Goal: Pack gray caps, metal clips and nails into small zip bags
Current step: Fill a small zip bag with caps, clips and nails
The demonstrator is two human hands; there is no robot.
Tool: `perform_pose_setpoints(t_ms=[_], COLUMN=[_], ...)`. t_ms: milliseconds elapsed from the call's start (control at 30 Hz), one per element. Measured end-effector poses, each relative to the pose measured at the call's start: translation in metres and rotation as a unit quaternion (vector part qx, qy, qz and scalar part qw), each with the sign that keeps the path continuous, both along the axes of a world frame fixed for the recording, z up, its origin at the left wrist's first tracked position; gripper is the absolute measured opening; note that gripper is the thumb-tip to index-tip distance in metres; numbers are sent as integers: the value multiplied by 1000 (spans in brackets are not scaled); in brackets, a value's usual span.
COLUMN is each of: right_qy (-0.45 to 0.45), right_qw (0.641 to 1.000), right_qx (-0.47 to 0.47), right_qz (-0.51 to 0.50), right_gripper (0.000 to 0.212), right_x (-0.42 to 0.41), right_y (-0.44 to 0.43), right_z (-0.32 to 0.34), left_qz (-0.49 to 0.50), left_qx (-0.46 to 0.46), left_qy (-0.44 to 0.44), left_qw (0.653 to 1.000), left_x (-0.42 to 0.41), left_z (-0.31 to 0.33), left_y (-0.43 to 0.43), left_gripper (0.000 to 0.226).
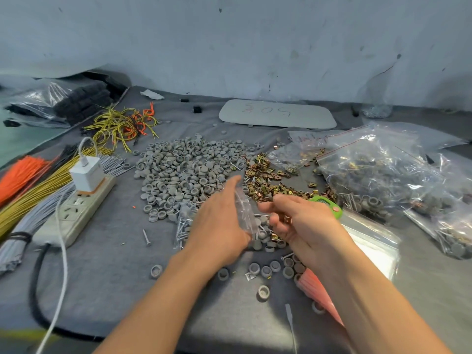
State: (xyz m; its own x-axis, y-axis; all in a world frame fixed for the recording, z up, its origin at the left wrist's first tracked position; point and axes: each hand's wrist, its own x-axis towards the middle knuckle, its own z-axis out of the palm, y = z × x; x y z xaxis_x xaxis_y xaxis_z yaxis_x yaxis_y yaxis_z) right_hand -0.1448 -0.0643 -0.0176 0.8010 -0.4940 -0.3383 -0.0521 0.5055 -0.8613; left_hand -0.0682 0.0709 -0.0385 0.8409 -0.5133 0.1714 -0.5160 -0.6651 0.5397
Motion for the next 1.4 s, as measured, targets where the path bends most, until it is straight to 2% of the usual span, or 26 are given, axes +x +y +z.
perform_pose_setpoints(t_ms=[67, 133, 233, 400, 567, 733, 867, 933, 1100, 1267, 1333, 1400], right_qy=[21, 44, 43, 13, 7, 31, 27, 23, 21, 35, 32, 23], right_qw=[997, 988, 979, 957, 937, 906, 904, 899, 889, 873, 883, 890], right_qx=[-75, -143, -195, -285, -343, -416, -427, -437, -449, -482, -466, -452], right_qz=[15, 24, 33, 46, 66, 65, -2, -26, 83, 63, 51, 58], right_gripper=[10, 18, 24, 11, 28, 22, 18, 13, 12, 17, 15, 14], right_x=[-1, -2, -4, -1, 6, 10, 9, 8, 5, 10, 11, 11], right_y=[-3, -4, -3, 3, 13, 18, 16, 14, 19, 24, 22, 22], right_z=[-2, -3, -2, -1, 0, 3, 4, 5, 9, 7, 7, 5], left_qz=[14, 21, 20, -8, -38, -66, -35, -19, -44, -78, -52, -24], left_qx=[18, 26, 27, 14, -10, -45, -93, -108, -66, -50, -48, -42], left_qy=[-11, -24, -33, -30, -46, -2, 11, 10, 11, -4, 7, 14], left_qw=[1000, 999, 999, 999, 998, 997, 995, 994, 997, 996, 997, 999], left_x=[4, 5, -1, -4, -4, -7, -7, -5, -4, -7, -6, -3], left_z=[0, 1, 5, 7, 9, 12, 11, 10, 12, 11, 10, 8], left_y=[4, 7, 10, 12, 12, 12, 11, 13, 13, 13, 15, 17], left_gripper=[114, 100, 85, 80, 86, 72, 69, 76, 102, 118, 116, 100])
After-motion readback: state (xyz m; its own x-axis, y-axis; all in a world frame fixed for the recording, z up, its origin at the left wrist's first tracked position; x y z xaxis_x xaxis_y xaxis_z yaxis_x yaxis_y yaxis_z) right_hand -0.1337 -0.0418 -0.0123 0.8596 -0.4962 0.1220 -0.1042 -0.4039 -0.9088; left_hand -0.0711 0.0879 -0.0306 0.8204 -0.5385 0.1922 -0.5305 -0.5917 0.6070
